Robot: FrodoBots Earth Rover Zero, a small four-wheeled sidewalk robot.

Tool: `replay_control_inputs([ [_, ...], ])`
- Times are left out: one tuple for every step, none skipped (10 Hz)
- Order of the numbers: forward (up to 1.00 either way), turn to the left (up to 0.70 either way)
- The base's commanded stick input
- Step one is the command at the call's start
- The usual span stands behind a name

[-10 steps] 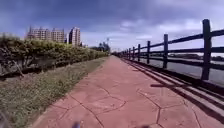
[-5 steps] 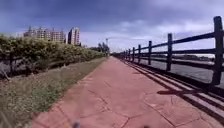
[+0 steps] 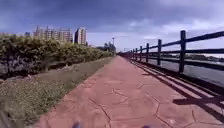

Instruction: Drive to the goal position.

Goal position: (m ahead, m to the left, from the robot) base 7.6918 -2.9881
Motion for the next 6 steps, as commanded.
replay_control_inputs([
  [0.7,0.0],
  [0.7,0.0],
  [0.7,0.0],
  [0.7,0.0],
  [0.7,0.0],
  [0.7,0.0],
])
